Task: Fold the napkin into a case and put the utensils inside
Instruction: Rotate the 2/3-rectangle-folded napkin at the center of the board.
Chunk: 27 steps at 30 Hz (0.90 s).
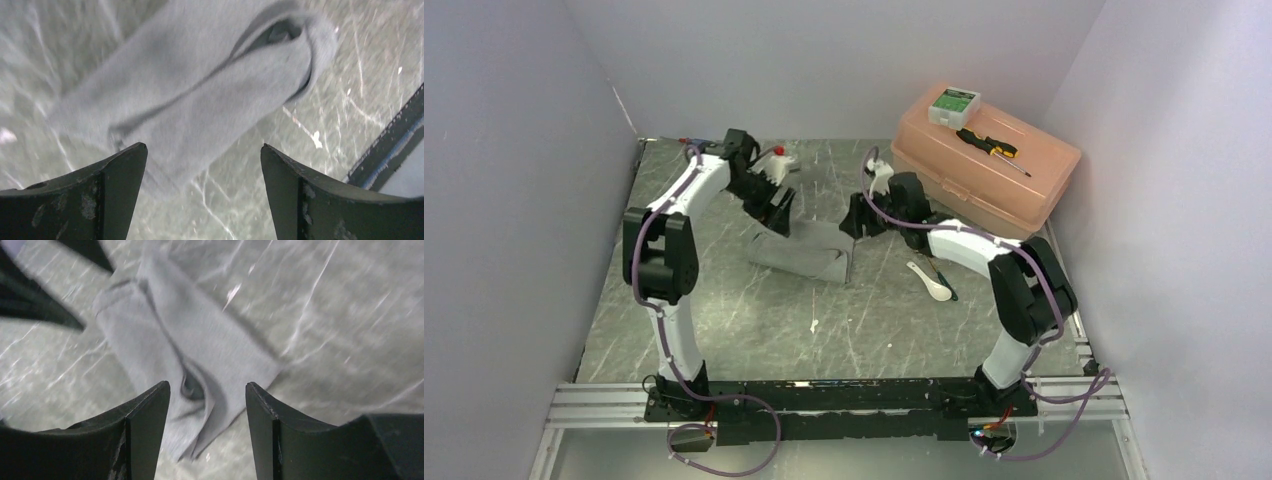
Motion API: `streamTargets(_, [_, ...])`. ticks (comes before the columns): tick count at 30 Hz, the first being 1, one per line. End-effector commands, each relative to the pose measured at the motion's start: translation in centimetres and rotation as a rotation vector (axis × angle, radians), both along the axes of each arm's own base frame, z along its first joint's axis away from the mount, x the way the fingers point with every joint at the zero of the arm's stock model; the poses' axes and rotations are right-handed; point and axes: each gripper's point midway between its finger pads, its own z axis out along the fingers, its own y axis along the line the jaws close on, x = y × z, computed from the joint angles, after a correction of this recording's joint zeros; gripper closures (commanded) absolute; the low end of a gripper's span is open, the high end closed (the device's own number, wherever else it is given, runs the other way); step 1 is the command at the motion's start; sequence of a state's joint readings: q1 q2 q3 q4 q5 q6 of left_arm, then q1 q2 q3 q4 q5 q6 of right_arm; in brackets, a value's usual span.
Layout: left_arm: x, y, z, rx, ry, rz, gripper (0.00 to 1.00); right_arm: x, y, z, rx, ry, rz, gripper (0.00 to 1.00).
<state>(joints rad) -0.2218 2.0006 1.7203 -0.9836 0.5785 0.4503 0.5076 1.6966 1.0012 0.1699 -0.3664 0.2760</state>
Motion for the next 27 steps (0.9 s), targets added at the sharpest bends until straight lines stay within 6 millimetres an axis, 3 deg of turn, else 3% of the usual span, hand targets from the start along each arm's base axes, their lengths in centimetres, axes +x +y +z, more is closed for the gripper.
streamTargets(1, [-4.1,3.5,1.9,0.012,0.034,-0.019,0.11,4.5,-0.3,-0.5,-0.158,-0.098,-0.02,0.39])
streamTargets(6, [-7.1,7.5,0.1,0.07,0.089,0.004,0.12,8.3,1.0,-2.9,-0.209,-0.106,-0.02,0.39])
streamTargets(12, [-9.0,10.4,-4.9,0.206,0.118,-0.006,0.16,9.2,2.4,-6.0,-0.207,-0.064,0.018,0.38])
streamTargets(18, [-5.8,11.9,-8.5,0.311,0.06,0.062,0.19,8.2,2.0,-7.2,-0.201,-0.032,0.033,0.39])
streamTargets(27, [-0.5,10.1,-9.8,0.346,-0.035,0.076,0.21,3.7,0.0,-7.6,-0.169,0.035,0.027,0.45])
